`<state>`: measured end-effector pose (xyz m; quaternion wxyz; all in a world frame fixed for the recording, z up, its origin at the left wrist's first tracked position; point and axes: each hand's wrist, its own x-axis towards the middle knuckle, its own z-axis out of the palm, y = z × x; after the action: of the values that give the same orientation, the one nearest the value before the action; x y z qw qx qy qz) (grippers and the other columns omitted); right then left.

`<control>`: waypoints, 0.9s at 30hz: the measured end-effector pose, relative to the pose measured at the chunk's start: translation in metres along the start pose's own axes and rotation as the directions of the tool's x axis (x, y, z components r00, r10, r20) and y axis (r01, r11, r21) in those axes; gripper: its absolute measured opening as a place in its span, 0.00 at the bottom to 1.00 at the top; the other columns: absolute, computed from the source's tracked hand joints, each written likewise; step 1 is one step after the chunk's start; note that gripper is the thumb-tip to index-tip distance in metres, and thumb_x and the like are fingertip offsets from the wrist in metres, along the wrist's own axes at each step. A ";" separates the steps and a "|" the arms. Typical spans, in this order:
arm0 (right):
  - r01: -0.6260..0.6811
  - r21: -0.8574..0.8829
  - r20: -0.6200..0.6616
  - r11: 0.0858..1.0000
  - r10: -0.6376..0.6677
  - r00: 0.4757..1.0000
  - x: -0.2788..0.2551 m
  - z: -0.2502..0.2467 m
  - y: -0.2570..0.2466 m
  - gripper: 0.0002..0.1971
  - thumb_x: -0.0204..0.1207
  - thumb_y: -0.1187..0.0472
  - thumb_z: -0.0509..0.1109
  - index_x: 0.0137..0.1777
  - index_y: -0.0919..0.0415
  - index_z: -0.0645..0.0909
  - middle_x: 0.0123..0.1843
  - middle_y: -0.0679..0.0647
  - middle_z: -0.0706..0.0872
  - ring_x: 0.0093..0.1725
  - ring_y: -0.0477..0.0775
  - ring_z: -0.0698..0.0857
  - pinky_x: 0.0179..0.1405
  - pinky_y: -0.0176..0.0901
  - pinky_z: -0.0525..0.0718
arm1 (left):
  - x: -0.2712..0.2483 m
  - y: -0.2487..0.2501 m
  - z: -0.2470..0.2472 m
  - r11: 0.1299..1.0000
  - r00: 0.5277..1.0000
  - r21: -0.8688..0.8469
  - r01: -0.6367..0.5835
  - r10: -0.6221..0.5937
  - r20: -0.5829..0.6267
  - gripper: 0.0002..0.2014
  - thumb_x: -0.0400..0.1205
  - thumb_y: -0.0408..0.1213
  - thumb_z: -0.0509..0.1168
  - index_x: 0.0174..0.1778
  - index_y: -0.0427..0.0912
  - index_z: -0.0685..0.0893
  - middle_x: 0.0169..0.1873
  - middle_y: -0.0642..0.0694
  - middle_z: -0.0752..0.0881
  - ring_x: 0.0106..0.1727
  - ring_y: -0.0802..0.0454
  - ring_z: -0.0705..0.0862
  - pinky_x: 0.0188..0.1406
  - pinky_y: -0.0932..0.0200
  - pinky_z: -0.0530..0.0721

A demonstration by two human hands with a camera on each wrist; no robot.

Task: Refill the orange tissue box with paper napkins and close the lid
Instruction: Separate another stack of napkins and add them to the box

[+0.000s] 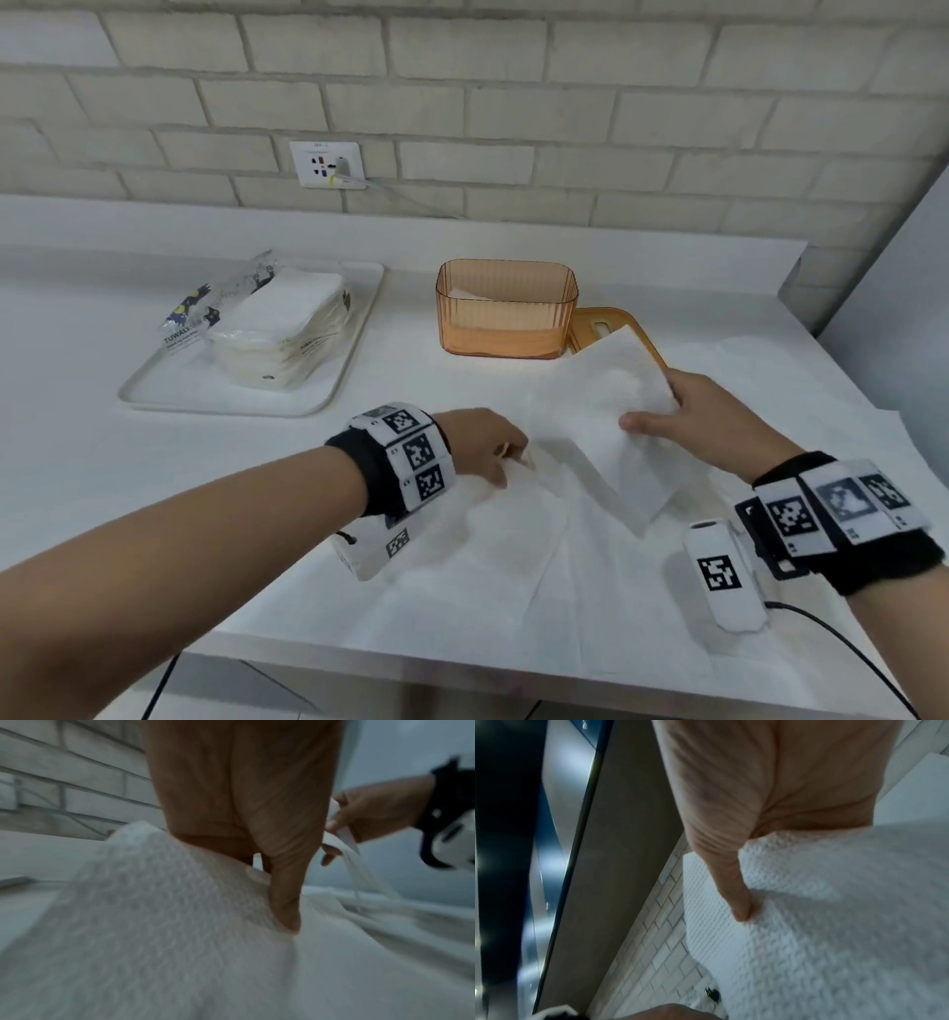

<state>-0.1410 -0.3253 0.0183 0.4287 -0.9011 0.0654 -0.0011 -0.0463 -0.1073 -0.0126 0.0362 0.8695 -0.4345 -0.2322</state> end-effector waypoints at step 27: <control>0.152 -0.191 0.500 0.970 -0.038 0.865 0.041 0.071 -0.072 0.09 0.76 0.51 0.70 0.48 0.56 0.84 0.45 0.46 0.87 0.42 0.44 0.85 0.41 0.34 0.78 | -0.100 -0.095 -0.013 0.107 0.648 -0.929 -0.355 -0.688 -0.327 0.08 0.86 0.32 0.59 0.52 0.40 0.84 0.43 0.47 0.91 0.39 0.54 0.91 0.38 0.60 0.88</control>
<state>-0.0880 -0.2306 0.0268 0.3263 -0.9160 -0.0911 0.2149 -0.0217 0.0275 0.0111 0.7345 0.6728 0.0084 -0.0888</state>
